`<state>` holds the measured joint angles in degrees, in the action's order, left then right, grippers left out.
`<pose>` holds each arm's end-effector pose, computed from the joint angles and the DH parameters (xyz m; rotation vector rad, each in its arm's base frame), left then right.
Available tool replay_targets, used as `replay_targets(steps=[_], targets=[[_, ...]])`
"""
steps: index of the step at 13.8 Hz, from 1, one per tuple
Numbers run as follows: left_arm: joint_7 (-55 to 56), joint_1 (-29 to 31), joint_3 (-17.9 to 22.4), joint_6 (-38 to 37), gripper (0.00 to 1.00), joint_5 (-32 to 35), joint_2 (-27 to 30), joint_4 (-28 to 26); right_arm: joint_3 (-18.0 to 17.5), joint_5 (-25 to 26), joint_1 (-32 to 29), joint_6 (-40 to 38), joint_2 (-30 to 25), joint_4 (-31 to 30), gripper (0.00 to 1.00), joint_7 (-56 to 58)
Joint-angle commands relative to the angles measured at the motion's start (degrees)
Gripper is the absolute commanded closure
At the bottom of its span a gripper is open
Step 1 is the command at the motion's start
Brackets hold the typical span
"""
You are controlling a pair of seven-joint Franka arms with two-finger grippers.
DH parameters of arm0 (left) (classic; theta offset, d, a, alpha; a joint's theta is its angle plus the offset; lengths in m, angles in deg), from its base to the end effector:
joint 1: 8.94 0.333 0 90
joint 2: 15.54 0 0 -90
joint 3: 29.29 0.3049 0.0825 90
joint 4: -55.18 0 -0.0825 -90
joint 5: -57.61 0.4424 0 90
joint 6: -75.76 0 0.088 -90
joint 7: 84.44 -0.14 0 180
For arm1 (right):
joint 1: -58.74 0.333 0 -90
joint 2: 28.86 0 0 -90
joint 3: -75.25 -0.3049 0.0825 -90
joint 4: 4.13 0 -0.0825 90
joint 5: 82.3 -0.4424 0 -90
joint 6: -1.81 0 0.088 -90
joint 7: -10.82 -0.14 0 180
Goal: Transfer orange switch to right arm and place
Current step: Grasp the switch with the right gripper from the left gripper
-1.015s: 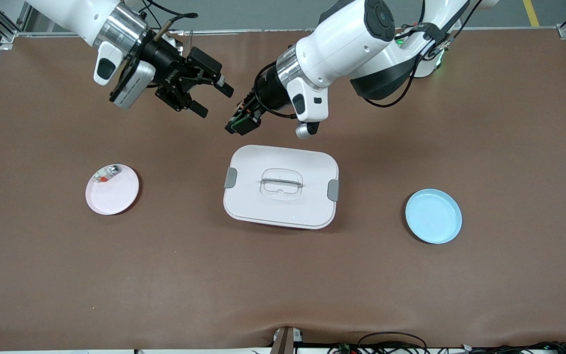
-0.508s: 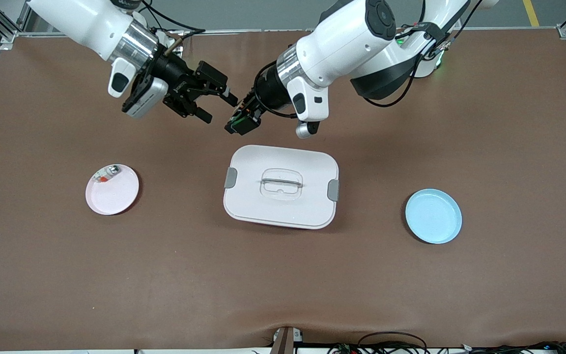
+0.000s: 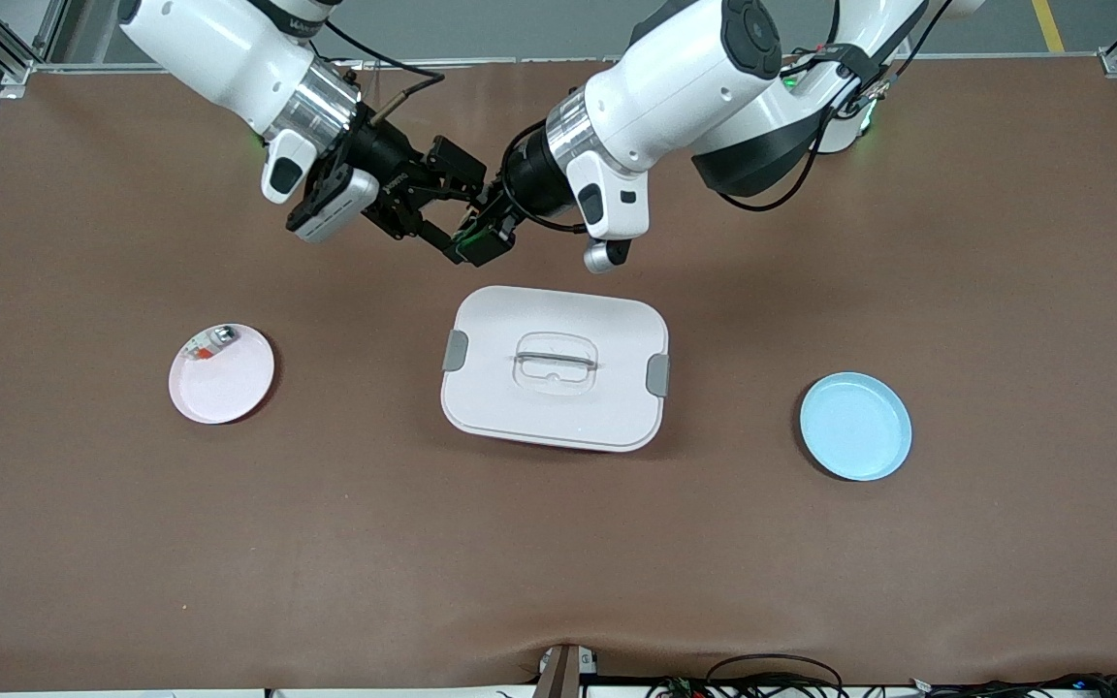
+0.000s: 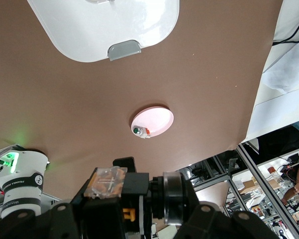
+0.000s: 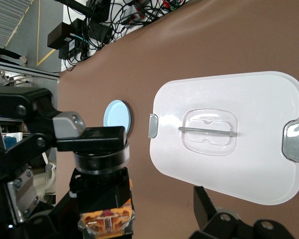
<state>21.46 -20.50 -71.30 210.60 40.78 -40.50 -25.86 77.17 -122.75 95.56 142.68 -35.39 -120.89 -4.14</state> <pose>0.5291 -0.5750 0.5292 1.9924 1.3609 -0.5250 0.5174 0.3763 0.4986 -2.3853 0.1076 -0.2709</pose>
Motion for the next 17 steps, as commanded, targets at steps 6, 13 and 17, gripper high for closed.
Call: replay_targets(steps=[6,13,17], targets=[[0.9,0.0,0.0,0.7,0.79,-0.1,0.7,-0.1,0.2,-0.7,0.4,0.1,-0.3,1.5,0.41,-0.9],[0.5,0.0,0.0,0.7,0.74,0.0,0.7,-0.1,0.2,0.4,0.4,0.6,0.0,3.5,0.41,-0.9],[1.1,0.0,0.0,0.7,0.74,0.0,1.1,0.0,0.2,1.2,0.4,0.6,0.2,3.8,0.98,-0.9]])
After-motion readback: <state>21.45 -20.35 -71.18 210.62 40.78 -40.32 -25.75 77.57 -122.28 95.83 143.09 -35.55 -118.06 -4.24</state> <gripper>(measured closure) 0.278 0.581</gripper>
